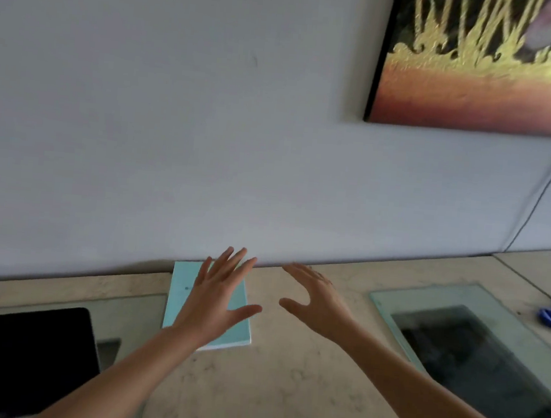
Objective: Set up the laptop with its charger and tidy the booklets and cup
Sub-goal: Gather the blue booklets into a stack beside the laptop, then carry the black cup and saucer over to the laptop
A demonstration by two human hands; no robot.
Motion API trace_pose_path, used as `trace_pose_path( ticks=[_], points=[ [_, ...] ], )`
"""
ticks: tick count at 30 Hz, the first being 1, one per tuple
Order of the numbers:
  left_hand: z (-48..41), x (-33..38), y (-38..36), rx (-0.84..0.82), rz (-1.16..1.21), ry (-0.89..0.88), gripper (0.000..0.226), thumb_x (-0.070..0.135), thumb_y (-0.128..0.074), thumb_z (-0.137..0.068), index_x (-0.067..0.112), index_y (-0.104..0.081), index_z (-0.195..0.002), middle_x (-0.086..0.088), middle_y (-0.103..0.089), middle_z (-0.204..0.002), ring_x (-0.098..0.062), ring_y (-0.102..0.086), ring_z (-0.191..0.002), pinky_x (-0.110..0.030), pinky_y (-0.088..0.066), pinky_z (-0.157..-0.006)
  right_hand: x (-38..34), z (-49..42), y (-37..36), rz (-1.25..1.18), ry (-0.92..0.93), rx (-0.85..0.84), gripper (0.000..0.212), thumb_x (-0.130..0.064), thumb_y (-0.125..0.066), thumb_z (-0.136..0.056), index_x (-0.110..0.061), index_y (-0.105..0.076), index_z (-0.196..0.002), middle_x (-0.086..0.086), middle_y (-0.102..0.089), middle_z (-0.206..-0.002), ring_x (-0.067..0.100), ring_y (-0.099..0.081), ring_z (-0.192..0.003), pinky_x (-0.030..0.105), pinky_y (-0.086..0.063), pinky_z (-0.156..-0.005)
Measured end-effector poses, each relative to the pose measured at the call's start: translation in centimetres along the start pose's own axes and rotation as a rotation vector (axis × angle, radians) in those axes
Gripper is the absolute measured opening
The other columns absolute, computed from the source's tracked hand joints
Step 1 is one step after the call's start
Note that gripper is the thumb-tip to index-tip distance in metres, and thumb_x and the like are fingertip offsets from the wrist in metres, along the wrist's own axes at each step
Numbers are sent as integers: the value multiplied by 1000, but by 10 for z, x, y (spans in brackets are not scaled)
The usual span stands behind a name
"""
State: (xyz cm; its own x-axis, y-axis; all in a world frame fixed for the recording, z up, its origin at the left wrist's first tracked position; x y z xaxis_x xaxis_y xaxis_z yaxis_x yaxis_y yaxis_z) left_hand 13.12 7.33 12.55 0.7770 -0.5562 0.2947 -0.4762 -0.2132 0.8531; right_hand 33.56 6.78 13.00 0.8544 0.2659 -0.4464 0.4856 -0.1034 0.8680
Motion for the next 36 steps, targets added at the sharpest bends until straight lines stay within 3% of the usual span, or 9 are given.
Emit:
trace_pose_path(
  ticks=[3, 10, 14, 20, 23, 28, 36],
  points=[
    [20, 45, -9, -65, 78, -46, 88, 78, -32, -74, 32, -21, -148, 15, -9, -157, -2, 4, -145, -36, 2, -119, 10, 47, 26, -51, -52, 33, 68, -43, -65, -82, -29, -38, -143, -6, -35, -152, 14, -32, -139, 30, -25, -112],
    [47, 140, -66, -234, 190, -157, 99, 85, -27, -66, 30, -19, -148, 9, -10, -159, -8, -1, -147, -43, -2, -121, 73, 171, 66, -48, -284, 74, 71, -45, -67, -80, -31, -36, -143, -4, -35, -152, 17, -32, -140, 40, -30, -113],
    [49, 197, -99, -317, 274, -239, 105, 89, -25, -62, 28, -21, -148, 8, -14, -158, -8, -6, -147, -40, -4, -119, 110, 253, 86, -58, -471, 125, 71, -37, -70, -80, -28, -38, -143, 0, -36, -152, 17, -32, -140, 33, -29, -113],
    [76, 280, -159, -549, 428, -353, 106, 90, -31, -62, 27, -24, -148, 3, -20, -158, -13, -19, -145, -41, -23, -117, 149, 368, 93, -54, -729, 189, 74, -36, -71, -81, -22, -36, -144, 4, -39, -150, 19, -37, -137, 29, -30, -109],
    [89, 309, -183, -714, 535, -288, 98, 82, -45, -64, 33, -25, -146, 8, -23, -156, -12, -24, -143, -37, -28, -114, 163, 409, 84, -62, -831, 194, 72, -41, -66, -84, -23, -33, -145, 1, -37, -151, 18, -37, -137, 29, -30, -109],
    [107, 320, -234, -861, 586, -49, 74, 49, -63, -81, 28, -32, -145, 0, -31, -153, -19, -29, -141, -38, -28, -112, 186, 454, 43, -188, -1049, 118, 70, -49, -55, -88, -22, -28, -147, 6, -39, -148, 23, -41, -133, 33, -36, -106],
    [124, 310, -273, -954, 524, 55, 68, 34, -68, -80, 22, -39, -140, -6, -41, -145, -23, -40, -133, -40, -35, -108, 198, 460, -12, -647, -1324, 113, 69, -54, -47, -89, -20, -23, -145, 7, -48, -136, 25, -59, -106, 38, -57, -72]
  ],
)
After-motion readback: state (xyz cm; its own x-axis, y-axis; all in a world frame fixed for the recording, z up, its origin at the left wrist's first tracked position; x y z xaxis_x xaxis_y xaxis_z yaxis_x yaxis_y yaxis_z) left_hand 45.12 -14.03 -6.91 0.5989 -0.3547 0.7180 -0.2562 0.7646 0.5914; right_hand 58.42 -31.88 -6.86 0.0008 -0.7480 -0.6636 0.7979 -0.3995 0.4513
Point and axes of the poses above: each hand's wrist, its own z-axis away from the middle knuckle, its own y-axis out of the back of the hand, x = y × z, the point moved 3 cm from there along -z, towards the middle knuckle
